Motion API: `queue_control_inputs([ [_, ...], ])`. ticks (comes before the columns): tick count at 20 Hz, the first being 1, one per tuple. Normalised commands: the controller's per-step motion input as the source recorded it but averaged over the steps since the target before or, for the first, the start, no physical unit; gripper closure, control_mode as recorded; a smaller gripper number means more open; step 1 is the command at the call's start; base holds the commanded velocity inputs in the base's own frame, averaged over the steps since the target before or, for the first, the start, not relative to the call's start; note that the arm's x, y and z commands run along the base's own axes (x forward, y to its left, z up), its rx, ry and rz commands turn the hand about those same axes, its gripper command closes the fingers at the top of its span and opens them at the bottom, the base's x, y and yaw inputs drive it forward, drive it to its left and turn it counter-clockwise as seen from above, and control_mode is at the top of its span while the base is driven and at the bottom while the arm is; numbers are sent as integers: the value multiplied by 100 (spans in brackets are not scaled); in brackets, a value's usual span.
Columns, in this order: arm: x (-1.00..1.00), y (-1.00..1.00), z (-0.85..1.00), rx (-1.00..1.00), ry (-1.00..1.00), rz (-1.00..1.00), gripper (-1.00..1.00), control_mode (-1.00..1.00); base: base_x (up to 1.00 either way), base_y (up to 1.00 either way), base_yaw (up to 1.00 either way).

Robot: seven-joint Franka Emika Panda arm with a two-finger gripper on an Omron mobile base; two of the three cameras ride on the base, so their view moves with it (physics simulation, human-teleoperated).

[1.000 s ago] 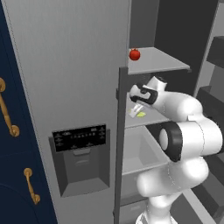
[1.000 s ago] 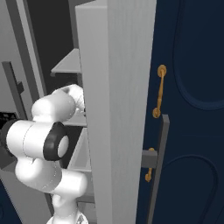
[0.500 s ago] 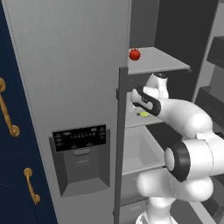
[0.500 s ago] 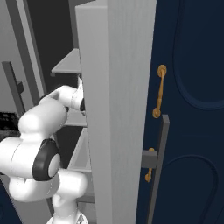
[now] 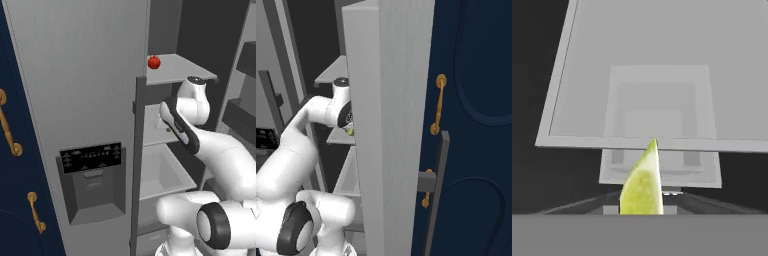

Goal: Grab a lemon wedge from the fridge and one ice cube from the ice bowl, and put them in the glass of lemonade.

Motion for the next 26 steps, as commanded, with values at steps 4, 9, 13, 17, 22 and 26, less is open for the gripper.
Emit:
queue_control_inputs([
  [4, -97, -2, 10, 0, -11, -4, 100, -100, 0, 0, 0],
  [9, -81, 0, 13, 0, -13, 0, 100, -100, 0, 0, 0],
  [13, 0, 0, 0, 0, 0, 0, 100, -100, 0, 0, 0],
  [17, -3, 0, 0, 0, 0, 0, 100, 100, -19, 0, -1],
  [22, 0, 0, 0, 0, 0, 0, 100, 100, -100, 17, 0],
  [26, 0, 0, 0, 0, 0, 0, 100, 100, -81, 94, 4],
])
